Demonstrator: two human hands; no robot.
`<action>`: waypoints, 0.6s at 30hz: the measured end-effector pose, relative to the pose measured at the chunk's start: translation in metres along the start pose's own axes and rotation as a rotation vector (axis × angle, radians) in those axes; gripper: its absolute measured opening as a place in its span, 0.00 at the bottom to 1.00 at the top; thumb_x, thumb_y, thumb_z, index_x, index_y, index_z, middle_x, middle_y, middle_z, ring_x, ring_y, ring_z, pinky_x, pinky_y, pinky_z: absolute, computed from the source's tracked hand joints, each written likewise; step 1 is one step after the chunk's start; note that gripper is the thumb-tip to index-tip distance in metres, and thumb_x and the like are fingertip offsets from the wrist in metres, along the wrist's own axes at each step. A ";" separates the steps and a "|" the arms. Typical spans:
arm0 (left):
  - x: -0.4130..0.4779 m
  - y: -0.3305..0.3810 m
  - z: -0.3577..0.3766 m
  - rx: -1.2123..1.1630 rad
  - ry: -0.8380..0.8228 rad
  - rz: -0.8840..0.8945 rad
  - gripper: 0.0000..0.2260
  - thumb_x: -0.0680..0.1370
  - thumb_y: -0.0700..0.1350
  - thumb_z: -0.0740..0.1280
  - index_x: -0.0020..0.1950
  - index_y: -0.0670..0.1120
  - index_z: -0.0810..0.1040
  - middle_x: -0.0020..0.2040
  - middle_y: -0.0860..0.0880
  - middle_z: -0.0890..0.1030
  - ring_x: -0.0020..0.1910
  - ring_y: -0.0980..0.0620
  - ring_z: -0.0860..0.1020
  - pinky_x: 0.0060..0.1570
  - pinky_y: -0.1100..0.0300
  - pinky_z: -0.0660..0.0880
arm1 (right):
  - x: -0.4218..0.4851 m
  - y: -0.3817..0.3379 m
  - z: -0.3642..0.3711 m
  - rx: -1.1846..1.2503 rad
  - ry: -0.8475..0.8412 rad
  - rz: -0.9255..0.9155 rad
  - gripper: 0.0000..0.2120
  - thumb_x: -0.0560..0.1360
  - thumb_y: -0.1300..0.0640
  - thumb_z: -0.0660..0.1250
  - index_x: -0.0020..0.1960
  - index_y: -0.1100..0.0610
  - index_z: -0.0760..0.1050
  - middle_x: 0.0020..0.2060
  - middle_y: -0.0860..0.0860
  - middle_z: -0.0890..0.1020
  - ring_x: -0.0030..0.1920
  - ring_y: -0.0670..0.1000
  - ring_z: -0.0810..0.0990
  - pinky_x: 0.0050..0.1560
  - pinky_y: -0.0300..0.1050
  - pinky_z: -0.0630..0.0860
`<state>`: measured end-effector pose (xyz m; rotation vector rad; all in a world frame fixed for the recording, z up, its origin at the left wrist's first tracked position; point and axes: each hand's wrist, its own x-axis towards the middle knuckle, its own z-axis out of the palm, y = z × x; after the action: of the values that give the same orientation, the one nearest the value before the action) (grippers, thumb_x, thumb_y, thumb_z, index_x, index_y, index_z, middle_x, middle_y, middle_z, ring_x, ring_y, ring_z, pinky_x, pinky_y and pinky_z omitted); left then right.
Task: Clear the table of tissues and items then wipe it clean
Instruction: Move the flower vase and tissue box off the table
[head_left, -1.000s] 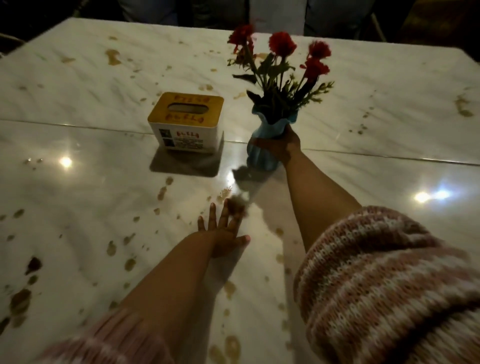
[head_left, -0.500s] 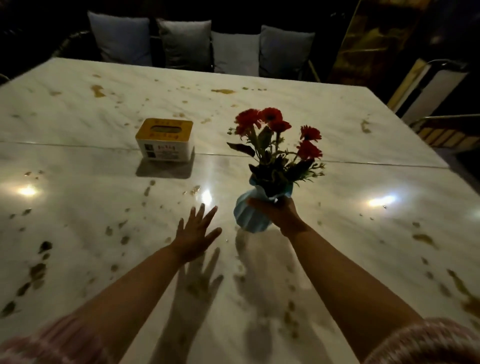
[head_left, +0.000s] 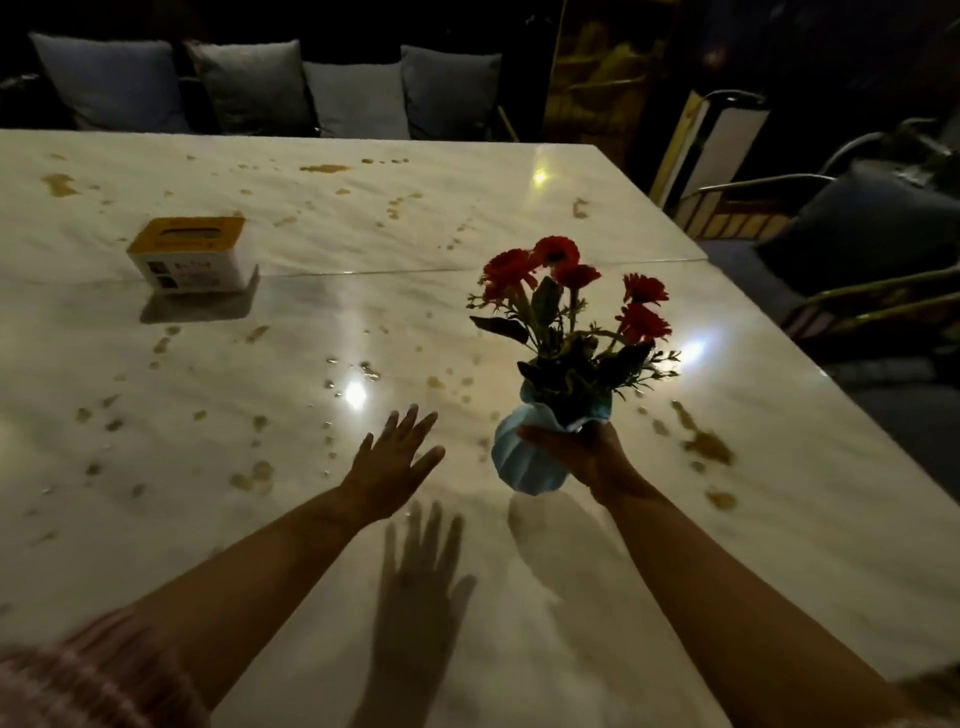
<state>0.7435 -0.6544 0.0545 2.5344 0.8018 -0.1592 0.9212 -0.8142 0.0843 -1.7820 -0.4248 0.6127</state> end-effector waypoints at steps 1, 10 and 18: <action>0.000 0.018 0.008 -0.012 -0.008 0.009 0.27 0.80 0.61 0.46 0.77 0.55 0.43 0.78 0.51 0.41 0.76 0.50 0.41 0.73 0.47 0.44 | -0.004 0.004 -0.022 0.058 -0.004 0.011 0.26 0.67 0.63 0.76 0.63 0.59 0.72 0.54 0.52 0.78 0.53 0.51 0.76 0.43 0.35 0.76; 0.018 0.200 0.085 -0.010 -0.074 0.167 0.28 0.79 0.62 0.47 0.77 0.56 0.45 0.78 0.52 0.42 0.76 0.51 0.41 0.72 0.46 0.44 | -0.022 0.048 -0.216 0.041 0.118 -0.007 0.28 0.65 0.59 0.78 0.62 0.55 0.73 0.54 0.52 0.79 0.59 0.57 0.77 0.58 0.54 0.76; 0.063 0.304 0.109 0.109 -0.165 0.392 0.27 0.79 0.60 0.46 0.77 0.56 0.45 0.78 0.53 0.42 0.76 0.52 0.41 0.72 0.47 0.43 | -0.023 0.072 -0.326 1.178 0.137 0.092 0.55 0.35 0.63 0.85 0.62 0.60 0.73 0.53 0.62 0.77 0.46 0.69 0.79 0.30 0.63 0.78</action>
<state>0.9714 -0.8917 0.0665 2.6802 0.2302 -0.2833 1.0978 -1.0989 0.0901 -0.7001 0.1343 0.6058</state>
